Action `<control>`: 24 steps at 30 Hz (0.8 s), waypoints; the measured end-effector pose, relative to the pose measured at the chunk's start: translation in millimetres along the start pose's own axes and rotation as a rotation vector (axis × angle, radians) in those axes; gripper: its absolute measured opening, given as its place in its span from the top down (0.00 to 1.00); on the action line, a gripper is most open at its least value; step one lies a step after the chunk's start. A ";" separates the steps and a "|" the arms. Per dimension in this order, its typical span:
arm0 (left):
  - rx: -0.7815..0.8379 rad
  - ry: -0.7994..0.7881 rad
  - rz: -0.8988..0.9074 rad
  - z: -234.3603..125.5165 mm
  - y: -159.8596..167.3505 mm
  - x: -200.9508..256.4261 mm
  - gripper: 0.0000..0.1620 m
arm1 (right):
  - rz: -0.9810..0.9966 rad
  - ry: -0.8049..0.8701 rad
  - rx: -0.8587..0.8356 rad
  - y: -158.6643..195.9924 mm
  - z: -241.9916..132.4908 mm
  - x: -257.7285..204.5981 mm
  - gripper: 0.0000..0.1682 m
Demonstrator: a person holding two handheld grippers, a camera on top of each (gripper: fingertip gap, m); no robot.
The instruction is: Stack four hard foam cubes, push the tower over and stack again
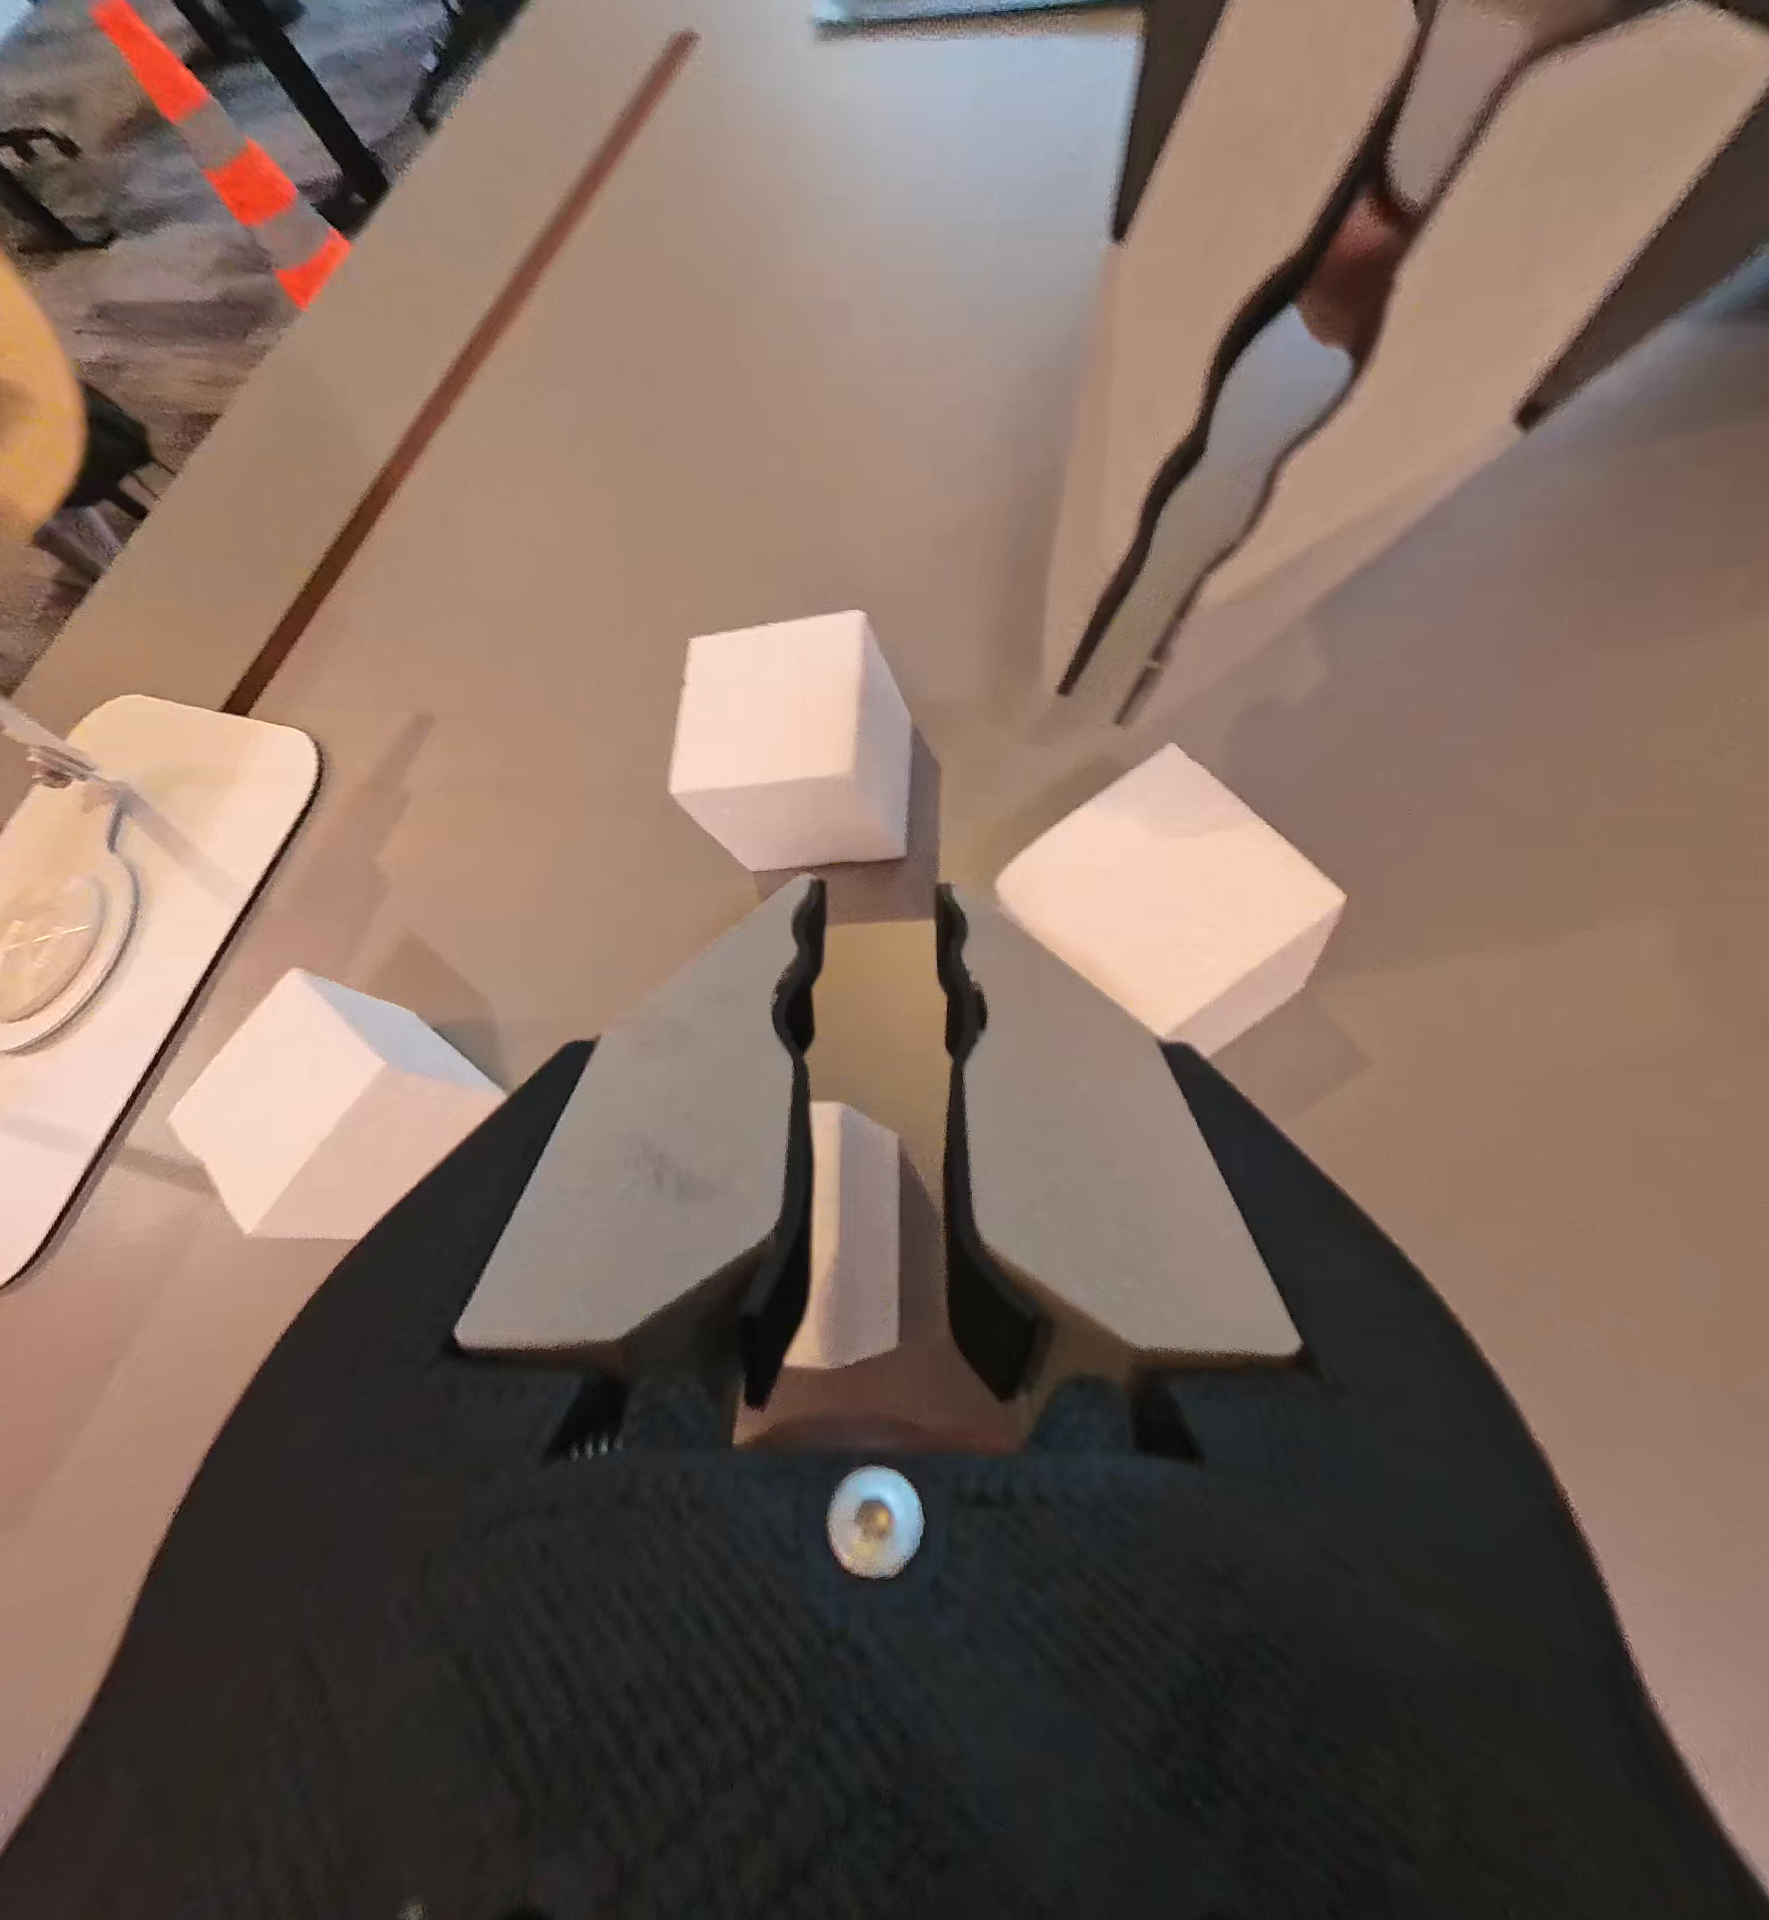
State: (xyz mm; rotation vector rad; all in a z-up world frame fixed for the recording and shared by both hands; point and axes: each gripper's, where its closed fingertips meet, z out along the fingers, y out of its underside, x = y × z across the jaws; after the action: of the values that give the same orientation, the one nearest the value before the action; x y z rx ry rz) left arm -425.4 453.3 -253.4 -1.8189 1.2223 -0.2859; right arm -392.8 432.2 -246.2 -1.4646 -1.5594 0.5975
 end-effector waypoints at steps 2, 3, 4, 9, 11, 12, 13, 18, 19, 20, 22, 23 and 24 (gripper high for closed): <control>0.034 -0.045 -0.057 -6.4 -2.8 -13.8 0.88 | 0.019 0.009 0.015 -2.4 -1.5 2.8 0.94; 0.047 -0.069 -0.085 -9.5 -3.0 -20.9 0.87 | 0.027 0.017 0.018 -2.2 -2.0 5.1 0.94; 0.061 -0.084 -0.114 -12.5 -2.7 -26.8 0.86 | 0.035 0.024 0.020 -2.0 -2.6 7.3 0.93; 0.073 -0.060 -0.241 -21.3 7.5 -37.4 0.81 | 0.082 0.050 0.032 -0.7 -6.2 16.9 0.94; 0.054 -0.052 -0.277 -23.0 14.8 -40.0 0.75 | 0.092 0.053 0.036 -0.5 -7.2 18.7 0.94; 0.040 -0.048 -0.292 -23.5 18.9 -41.2 0.74 | 0.094 0.053 0.036 -0.3 -7.2 19.0 0.94; 0.031 -0.046 -0.304 -23.9 22.3 -42.1 0.74 | 0.095 0.051 0.037 -0.2 -7.2 18.9 0.94; -0.048 0.023 -0.345 -19.1 41.9 -33.2 0.67 | 0.087 0.051 0.033 -0.3 -7.2 17.7 0.94; -0.066 0.029 -0.345 -17.8 45.9 -31.8 0.67 | 0.087 0.052 0.033 -0.2 -7.4 18.0 0.94; -0.070 0.027 -0.345 -17.0 47.7 -31.8 0.67 | 0.087 0.053 0.034 -0.3 -7.6 18.1 0.94; -0.069 0.023 -0.347 -16.7 48.6 -32.8 0.67 | 0.090 0.052 0.037 -0.8 -8.1 18.1 0.94; -0.073 0.013 -0.347 -16.7 49.9 -34.3 0.67 | 0.089 0.053 0.037 -0.9 -8.5 18.2 0.94; -0.078 0.000 -0.344 -16.6 51.4 -36.0 0.66 | 0.089 0.053 0.037 -0.8 -8.6 18.1 0.94</control>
State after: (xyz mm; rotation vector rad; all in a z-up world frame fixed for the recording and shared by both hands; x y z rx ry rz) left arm -485.1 468.6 -273.9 -2.0955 0.9270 -0.4350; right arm -384.4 447.5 -236.4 -1.5160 -1.4416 0.6309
